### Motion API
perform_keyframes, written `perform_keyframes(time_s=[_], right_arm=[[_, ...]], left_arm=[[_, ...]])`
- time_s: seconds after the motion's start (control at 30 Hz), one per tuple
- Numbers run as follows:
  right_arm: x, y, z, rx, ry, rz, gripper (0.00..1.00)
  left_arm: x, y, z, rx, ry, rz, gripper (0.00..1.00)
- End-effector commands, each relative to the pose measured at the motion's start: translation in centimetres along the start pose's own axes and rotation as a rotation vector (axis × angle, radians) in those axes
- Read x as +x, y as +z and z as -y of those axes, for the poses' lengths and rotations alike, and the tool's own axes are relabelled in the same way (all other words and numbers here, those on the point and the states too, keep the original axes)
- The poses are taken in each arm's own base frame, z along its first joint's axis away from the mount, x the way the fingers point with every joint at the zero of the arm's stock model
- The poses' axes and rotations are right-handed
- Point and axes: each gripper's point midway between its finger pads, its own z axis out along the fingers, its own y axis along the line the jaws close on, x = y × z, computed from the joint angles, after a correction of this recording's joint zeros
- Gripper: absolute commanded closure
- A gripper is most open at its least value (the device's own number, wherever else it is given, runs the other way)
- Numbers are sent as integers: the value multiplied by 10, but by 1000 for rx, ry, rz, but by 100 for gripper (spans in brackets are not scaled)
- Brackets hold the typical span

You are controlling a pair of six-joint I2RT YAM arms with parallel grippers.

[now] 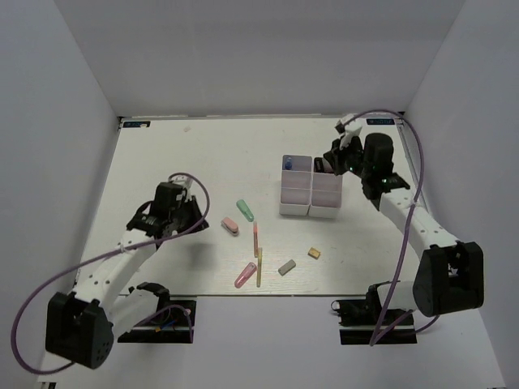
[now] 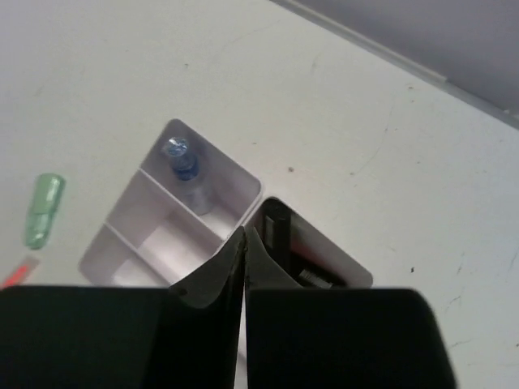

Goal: Sort the stationery into containers
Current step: Grab a piece of stationery with the left arm

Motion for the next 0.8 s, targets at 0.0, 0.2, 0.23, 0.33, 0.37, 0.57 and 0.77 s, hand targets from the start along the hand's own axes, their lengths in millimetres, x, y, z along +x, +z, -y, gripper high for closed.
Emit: perform_keyframes(time_s=[0.0, 0.2, 0.23, 0.33, 0.37, 0.57, 0.77], right_arm=[[7, -32, -31, -134, 176, -246, 100], [-1, -77, -62, -211, 217, -225, 20], [-3, -79, -62, -203, 211, -202, 22], [9, -93, -65, -165, 241, -197, 25], [12, -94, -65, -161, 255, -202, 26], [25, -97, -59, -126, 280, -228, 26], [22, -101, -52, -98, 282, -208, 25]], left_arm=[[-35, -2, 15, -117, -46, 63, 56], [-46, 13, 37, -294, -251, 82, 10], [-44, 21, 39, -336, -305, 57, 11], [-35, 32, 40, -461, -428, 11, 22], [-37, 30, 44, -488, -475, 5, 26], [-20, 57, 58, -564, -629, -34, 27], [1, 76, 57, -600, -681, -68, 30]])
